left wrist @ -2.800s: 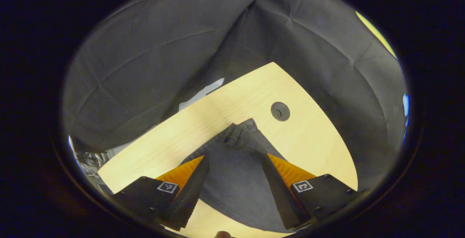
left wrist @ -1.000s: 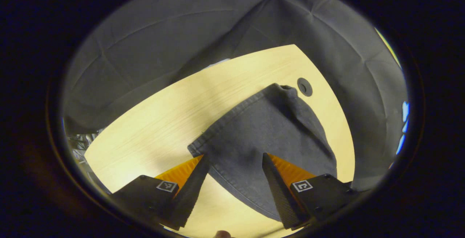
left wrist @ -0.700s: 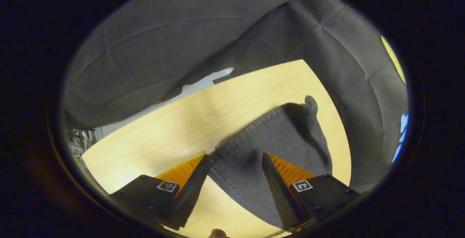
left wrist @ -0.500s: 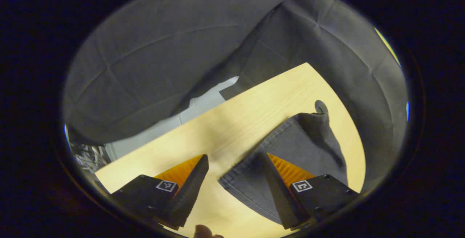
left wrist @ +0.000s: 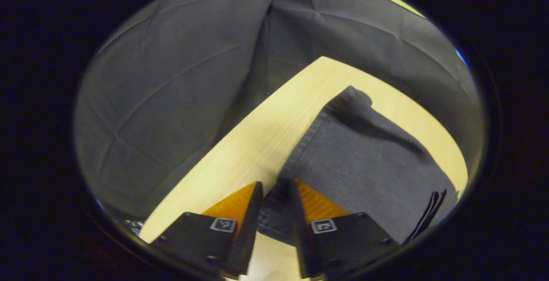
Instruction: Grasp the waist and the cuffs of the jeans and fold them to make the two legs overlap; first hold the waist and fold one-third of the jeans toward the cuffs, then hold the cuffs and fold the remaining one-third in the same direction to finish folding.
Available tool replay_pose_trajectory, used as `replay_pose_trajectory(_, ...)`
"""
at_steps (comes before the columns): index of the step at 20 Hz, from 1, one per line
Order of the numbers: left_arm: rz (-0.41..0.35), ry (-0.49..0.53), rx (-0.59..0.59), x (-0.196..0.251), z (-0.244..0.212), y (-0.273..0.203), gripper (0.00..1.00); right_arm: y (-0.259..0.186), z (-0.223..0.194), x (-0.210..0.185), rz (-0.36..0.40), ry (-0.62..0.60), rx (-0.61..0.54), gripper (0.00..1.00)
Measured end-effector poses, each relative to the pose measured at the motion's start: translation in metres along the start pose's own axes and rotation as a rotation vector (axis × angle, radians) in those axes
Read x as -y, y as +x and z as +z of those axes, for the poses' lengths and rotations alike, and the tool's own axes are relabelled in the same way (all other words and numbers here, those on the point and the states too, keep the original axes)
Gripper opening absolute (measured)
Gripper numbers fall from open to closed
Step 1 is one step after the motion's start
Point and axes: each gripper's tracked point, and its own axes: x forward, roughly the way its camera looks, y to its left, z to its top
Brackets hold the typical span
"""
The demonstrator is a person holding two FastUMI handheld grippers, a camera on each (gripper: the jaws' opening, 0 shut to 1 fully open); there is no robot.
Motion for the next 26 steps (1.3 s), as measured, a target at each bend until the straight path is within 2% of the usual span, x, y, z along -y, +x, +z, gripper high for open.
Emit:
replay_pose_trajectory(2,-0.014,-0.017,0.001,-0.002,0.007,-0.003,0.48,-0.007,0.003,-0.002,0.001,-0.004,0.006,0.95)
replay_pose_trajectory(4,-0.037,-0.018,-0.029,-0.003,0.004,-0.005,0.34,-0.012,0.009,-0.002,0.002,-0.01,0.027,0.95)
replay_pose_trajectory(5,-0.039,-0.016,-0.026,-0.008,0.009,-0.006,0.33,-0.013,0.013,-0.001,0.001,-0.013,0.032,0.95)
replay_pose_trajectory(6,-0.033,-0.016,-0.028,-0.008,0.003,-0.008,0.17,-0.016,0.013,0.0,-0.001,-0.012,0.032,0.95)
replay_pose_trajectory(7,-0.028,-0.002,-0.031,-0.011,0.005,-0.01,0.1,-0.017,0.014,-0.001,0.0,-0.009,0.03,0.95)
replay_pose_trajectory(10,-0.047,0.073,0.004,0.002,0.012,-0.029,0.09,-0.025,0.019,-0.001,0.003,-0.023,0.053,0.95)
replay_pose_trajectory(14,-0.264,0.117,0.089,0.054,0.039,-0.089,0.09,-0.03,0.019,0.005,0.005,-0.009,0.059,0.95)
replay_pose_trajectory(17,-0.377,0.165,0.136,0.077,0.05,-0.142,0.08,-0.035,0.015,0.005,0.015,-0.005,0.057,0.95)
replay_pose_trajectory(19,-0.446,0.181,0.147,0.11,0.054,-0.174,0.08,-0.041,0.016,0.006,0.02,-0.021,0.068,0.95)
replay_pose_trajectory(22,-0.599,0.25,0.174,0.21,0.036,-0.222,0.09,-0.055,0.02,0.015,0.023,-0.005,0.089,0.95)
replay_pose_trajectory(26,-0.821,0.381,0.145,0.341,-0.039,-0.292,0.08,-0.088,0.032,0.036,0.008,0.037,0.153,0.95)
